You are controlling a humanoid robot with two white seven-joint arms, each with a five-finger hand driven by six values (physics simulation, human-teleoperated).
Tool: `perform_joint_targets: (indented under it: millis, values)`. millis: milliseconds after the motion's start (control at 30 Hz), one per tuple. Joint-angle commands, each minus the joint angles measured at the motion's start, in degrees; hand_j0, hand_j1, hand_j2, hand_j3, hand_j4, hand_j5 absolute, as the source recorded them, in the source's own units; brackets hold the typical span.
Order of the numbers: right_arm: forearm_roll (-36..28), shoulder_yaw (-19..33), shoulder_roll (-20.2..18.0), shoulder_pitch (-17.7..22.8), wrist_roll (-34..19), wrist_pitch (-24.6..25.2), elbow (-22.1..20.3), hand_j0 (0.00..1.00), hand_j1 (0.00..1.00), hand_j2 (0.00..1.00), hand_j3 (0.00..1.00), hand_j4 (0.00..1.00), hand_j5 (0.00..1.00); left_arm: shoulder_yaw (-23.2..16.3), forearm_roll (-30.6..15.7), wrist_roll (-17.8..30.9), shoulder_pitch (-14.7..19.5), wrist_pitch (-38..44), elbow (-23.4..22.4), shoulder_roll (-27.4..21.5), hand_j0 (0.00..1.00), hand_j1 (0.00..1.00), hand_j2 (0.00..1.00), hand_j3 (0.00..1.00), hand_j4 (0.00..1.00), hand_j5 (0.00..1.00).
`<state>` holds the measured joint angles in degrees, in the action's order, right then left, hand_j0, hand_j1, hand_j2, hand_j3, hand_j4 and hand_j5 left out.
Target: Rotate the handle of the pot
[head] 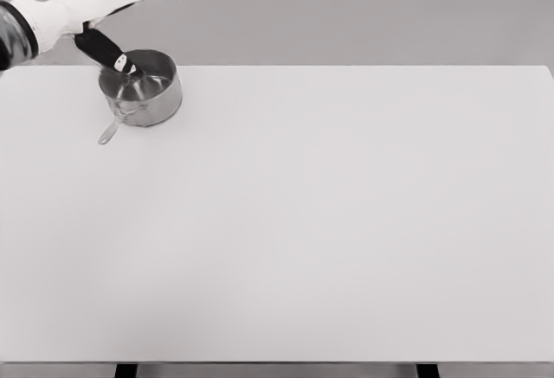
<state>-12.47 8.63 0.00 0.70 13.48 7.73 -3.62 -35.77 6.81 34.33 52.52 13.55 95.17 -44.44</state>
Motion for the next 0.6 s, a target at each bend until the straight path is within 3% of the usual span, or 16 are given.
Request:
perform_joint_targets:
  millis: [0,33,67,167,267,367,467,567]
  values:
    - [0.1,0.0,0.0,0.0,0.1,0.0,0.0,1.00,1.00,1.00,1.00,1.00,1.00,-16.9,-0.4,0.7,3.3,11.9,-0.7,-1.3,1.00,1.00,1.00,1.00,1.00,1.00]
    - [0.0,0.0,0.0,0.1,0.0,0.0,0.0,1.00,1.00,1.00,1.00,1.00,1.00,-20.7,-3.0,0.7,6.1,11.9,-0.9,-1.3,1.00,1.00,1.00,1.00,1.00,1.00]
    - [0.0,0.0,0.0,0.0,0.0,0.0,0.0,1.00,1.00,1.00,1.00,1.00,1.00,-22.2,-7.0,0.7,8.2,11.6,-1.1,-1.3,1.00,1.00,1.00,1.00,1.00,1.00]
    - [0.1,0.0,0.0,0.0,0.1,0.0,0.0,1.00,1.00,1.00,1.00,1.00,1.00,-23.6,-14.7,0.7,12.6,8.0,-11.1,-1.2,1.00,1.00,1.00,1.00,1.00,1.00]
    - [0.0,0.0,0.0,0.0,0.0,0.0,0.0,1.00,1.00,1.00,1.00,1.00,1.00,-32.4,-26.8,0.7,18.3,9.7,-14.0,-0.9,1.00,1.00,1.00,1.00,1.00,1.00]
    - [0.0,0.0,0.0,0.0,0.1,0.0,0.0,1.00,1.00,1.00,1.00,1.00,1.00,-34.8,-28.0,0.7,21.4,21.5,-14.0,1.8,1.00,1.00,1.00,1.00,1.00,1.00]
    - [0.1,0.0,0.0,0.0,0.1,0.0,0.0,1.00,1.00,1.00,1.00,1.00,1.00,-38.0,-27.8,0.0,23.7,21.5,-13.3,3.7,1.00,1.00,1.00,1.00,1.00,1.00]
    - [0.0,0.0,0.0,0.0,0.1,0.0,0.0,1.00,1.00,1.00,1.00,1.00,1.00,-40.9,-27.5,-4.8,23.9,21.5,-13.1,4.9,1.00,1.00,1.00,1.00,1.00,1.00]
